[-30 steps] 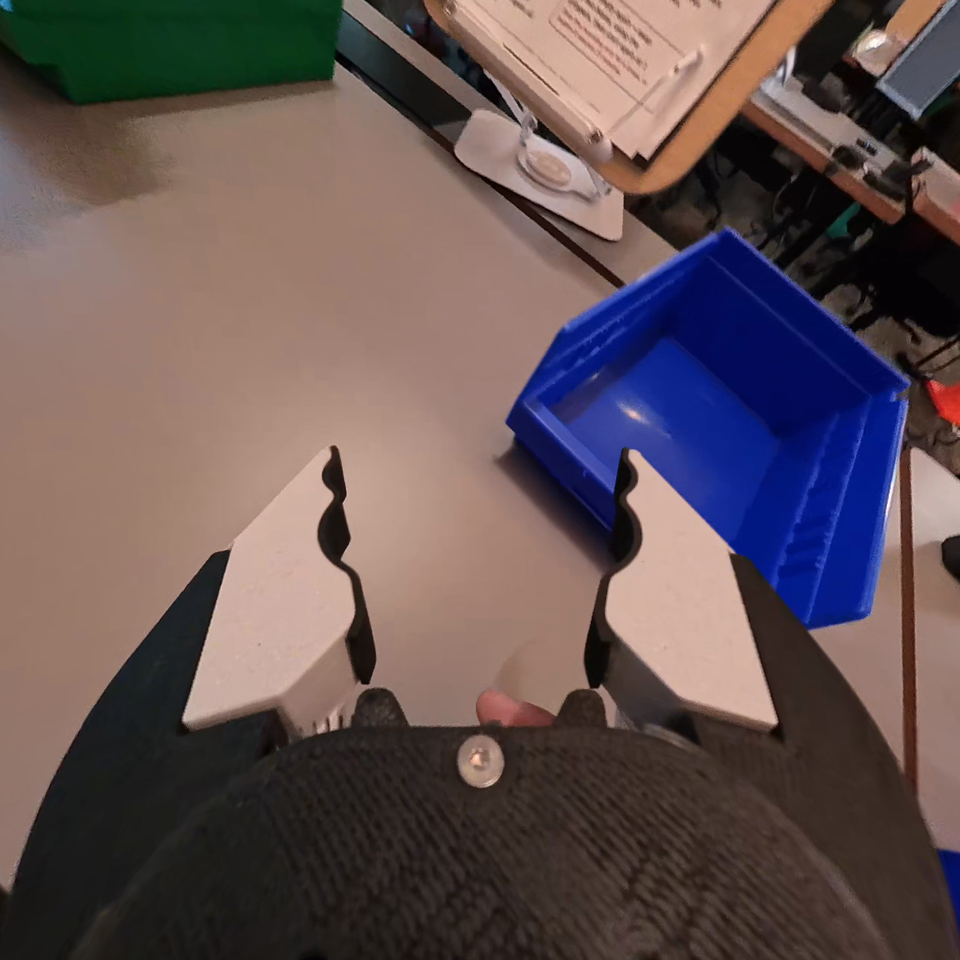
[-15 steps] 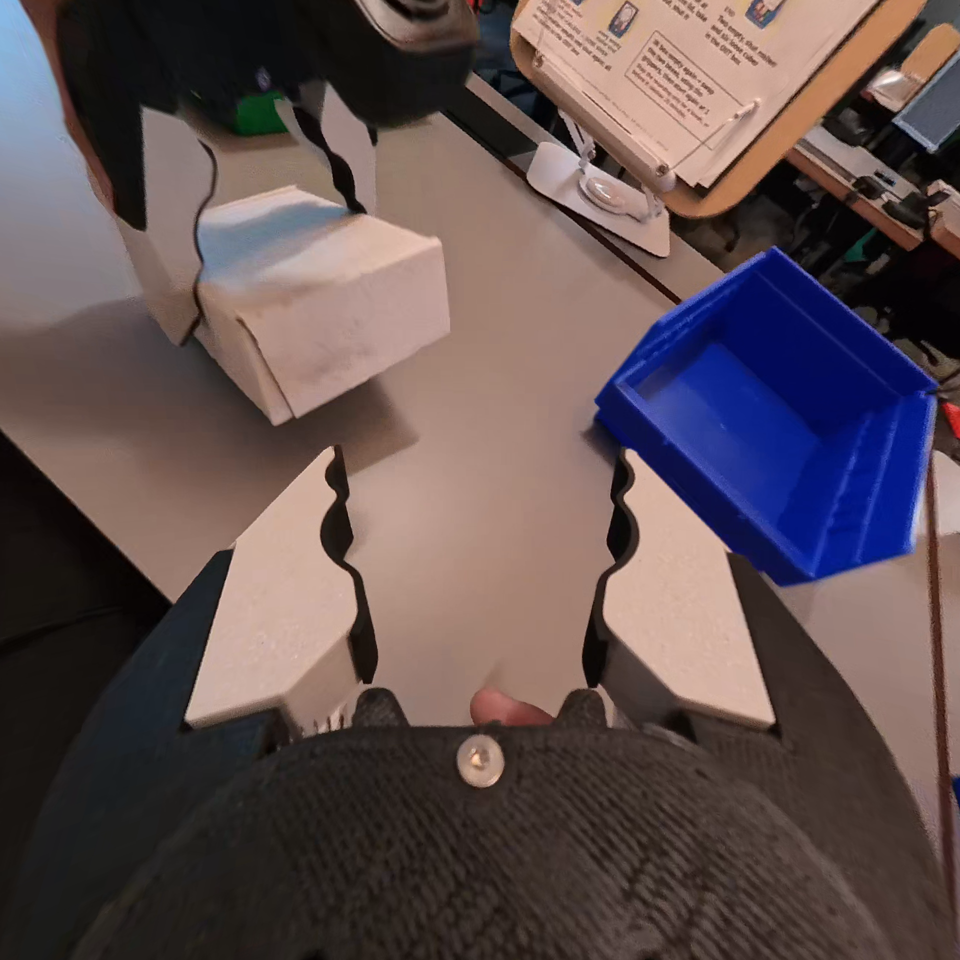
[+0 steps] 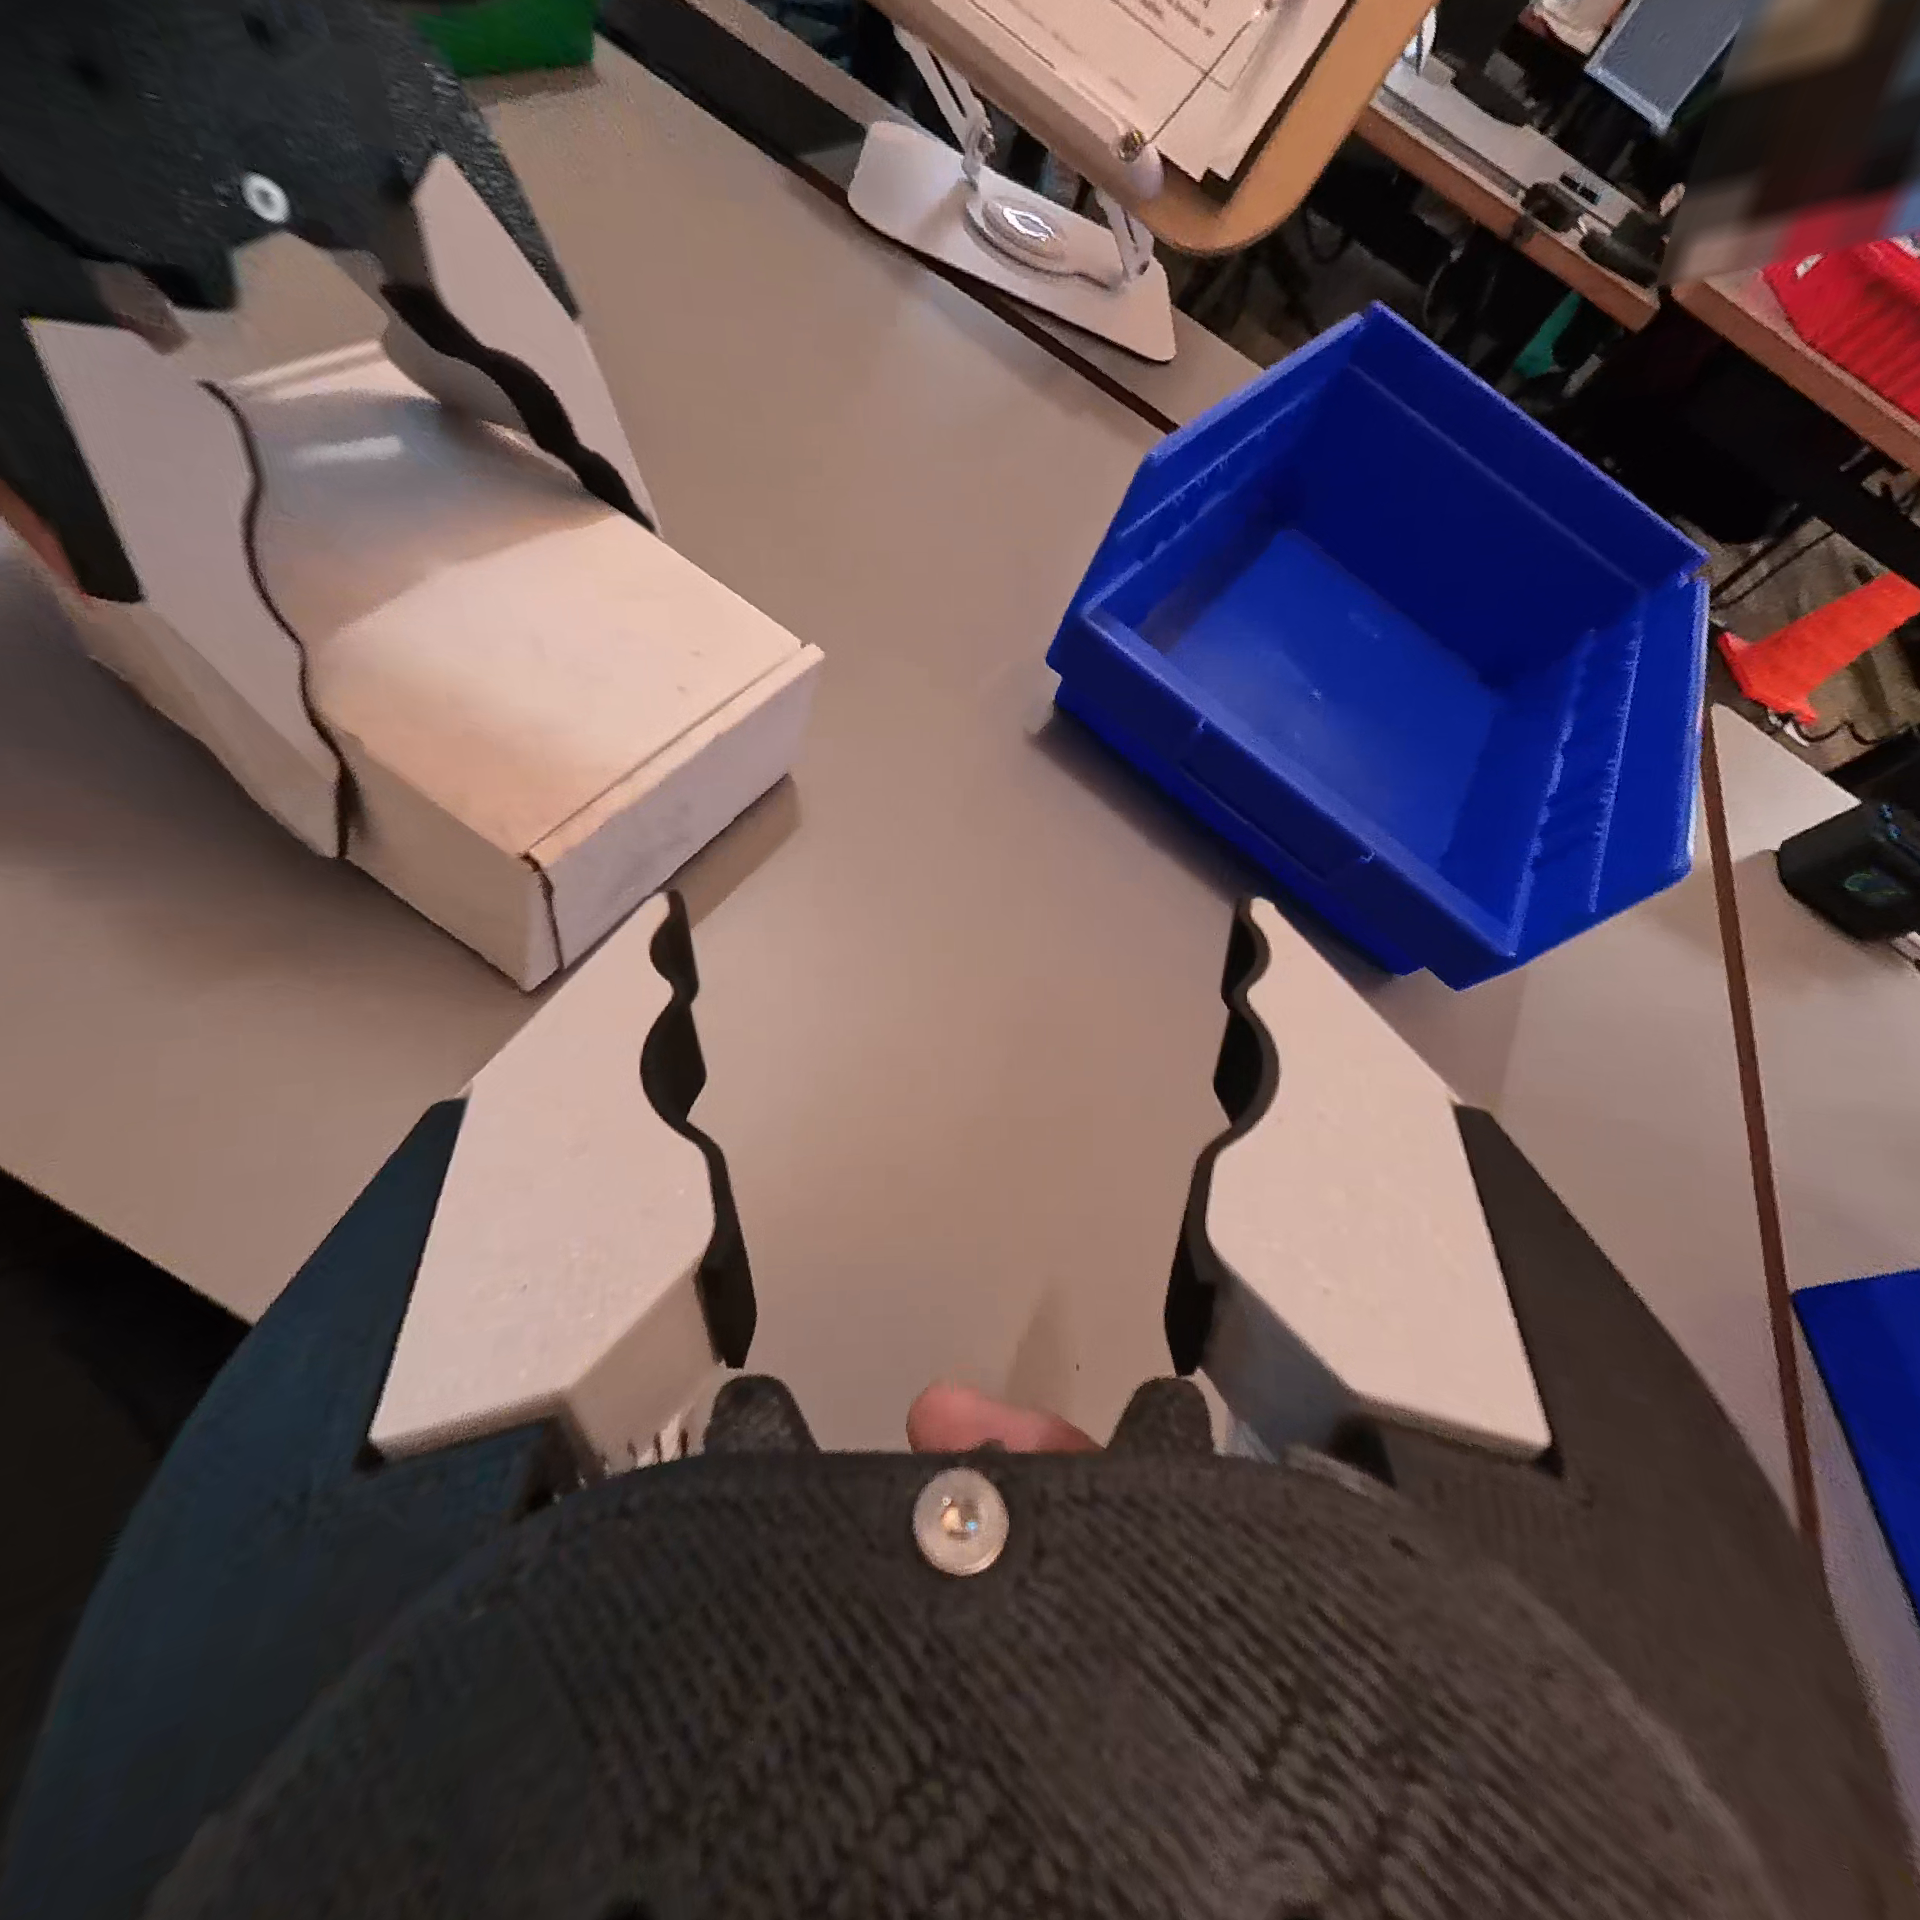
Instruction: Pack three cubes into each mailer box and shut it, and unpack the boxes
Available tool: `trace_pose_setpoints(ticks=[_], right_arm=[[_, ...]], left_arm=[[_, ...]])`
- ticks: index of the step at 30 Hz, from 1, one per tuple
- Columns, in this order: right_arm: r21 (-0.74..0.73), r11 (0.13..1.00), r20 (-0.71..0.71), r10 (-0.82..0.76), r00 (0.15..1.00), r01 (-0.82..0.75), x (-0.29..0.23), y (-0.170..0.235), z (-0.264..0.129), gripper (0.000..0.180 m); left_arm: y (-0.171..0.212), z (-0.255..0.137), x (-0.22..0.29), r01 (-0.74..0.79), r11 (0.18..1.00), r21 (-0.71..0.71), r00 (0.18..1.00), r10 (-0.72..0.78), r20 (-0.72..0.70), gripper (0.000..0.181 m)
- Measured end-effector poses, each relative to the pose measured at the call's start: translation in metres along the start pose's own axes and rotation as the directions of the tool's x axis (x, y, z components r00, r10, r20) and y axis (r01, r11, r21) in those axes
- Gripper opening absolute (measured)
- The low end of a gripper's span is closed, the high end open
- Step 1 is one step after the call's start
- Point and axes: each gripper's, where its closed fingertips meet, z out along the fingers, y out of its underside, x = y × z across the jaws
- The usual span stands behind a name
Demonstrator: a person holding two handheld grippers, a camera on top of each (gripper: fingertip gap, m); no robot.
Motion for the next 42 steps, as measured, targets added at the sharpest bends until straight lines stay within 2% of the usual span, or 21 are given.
trace_pose_setpoints(ticks=[4, 7, 8, 10, 11, 14, 19, 21, 25, 27, 32, 37, 40, 42], right_arm=[[0.046, 0.998, -0.026, 0.051, 0.998, -0.05, -0.002, -0.007, -0.001, 0.101], [0.096, 0.987, -0.059, 0.133, 0.989, -0.127, -0.01, -0.008, -0.004, 0.099], [0.114, 0.983, -0.063, 0.151, 0.986, -0.143, -0.014, -0.009, -0.005, 0.096], [0.13, 0.983, -0.068, 0.135, 0.988, -0.125, -0.024, -0.011, -0.004, 0.093], [0.12, 0.989, -0.074, 0.096, 0.993, -0.087, -0.028, -0.012, -0.004, 0.092], [0.077, 0.997, -0.117, -0.008, 0.993, 0.017, -0.036, -0.016, -0.001, 0.092], [0.063, 0.992, -0.134, -0.101, 0.986, 0.11, -0.051, -0.026, 0.009, 0.075], [0.063, 0.981, -0.159, -0.173, 0.972, 0.185, -0.055, -0.028, 0.008, 0.061], [0.118, 0.94, -0.209, -0.291, 0.934, 0.319, -0.067, -0.037, 0.002, 0.047], [0.113, 0.905, -0.23, -0.377, 0.897, 0.409, -0.073, -0.038, 0.002, 0.04], [0.045, 0.803, -0.222, -0.572, 0.79, 0.594, -0.086, -0.034, 0.014, 0.045], [0.022, 0.738, -0.185, -0.66, 0.729, 0.674, -0.098, -0.029, 0.027, 0.047], [0.04, 0.696, -0.164, -0.703, 0.692, 0.717, -0.108, -0.031, 0.026, 0.047], [0.051, 0.666, -0.132, -0.734, 0.666, 0.744, -0.116, -0.032, 0.022, 0.053]], left_arm=[[-0.01, -0.03, 0.005, -0.03, 0.986, 0.164, 0.999, 0.034, -0.022, 0.107], [-0.021, -0.061, -0.002, 0.02, 0.944, 0.331, 0.999, -0.009, -0.033, 0.101], [-0.022, -0.068, -0.007, 0.046, 0.924, 0.381, 0.999, -0.036, -0.033, 0.088], [-0.025, -0.079, -0.019, 0.071, 0.87, 0.487, 0.997, -0.067, -0.025, 0.033], [-0.026, -0.082, -0.024, 0.07, 0.849, 0.524, 0.997, -0.067, -0.025, 0.013], [-0.017, -0.082, -0.04, 0.067, 0.834, 0.547, 0.997, -0.079, -0.002, 0.001], [-0.021, -0.078, -0.034, 0.121, 0.78, 0.613, 0.992, -0.07, -0.106, 0.0], [-0.018, -0.074, -0.038, 0.114, 0.787, 0.607, 0.993, -0.072, -0.094, 0.0], [-0.012, -0.064, -0.038, 0.143, 0.808, 0.572, 0.988, -0.085, -0.126, 0.0], [-0.011, -0.063, -0.039, 0.12, 0.814, 0.569, 0.992, -0.077, -0.1, 0.0], [-0.01, -0.057, -0.04, 0.102, 0.831, 0.546, 0.994, -0.072, -0.078, 0.0], [-0.01, -0.051, -0.036, 0.107, 0.844, 0.525, 0.993, -0.069, -0.092, 0.0], [-0.01, -0.045, -0.04, 0.087, 0.863, 0.498, 0.996, -0.073, -0.047, 0.0], [-0.012, -0.044, -0.041, 0.076, 0.867, 0.492, 0.997, -0.073, -0.026, 0.0]])
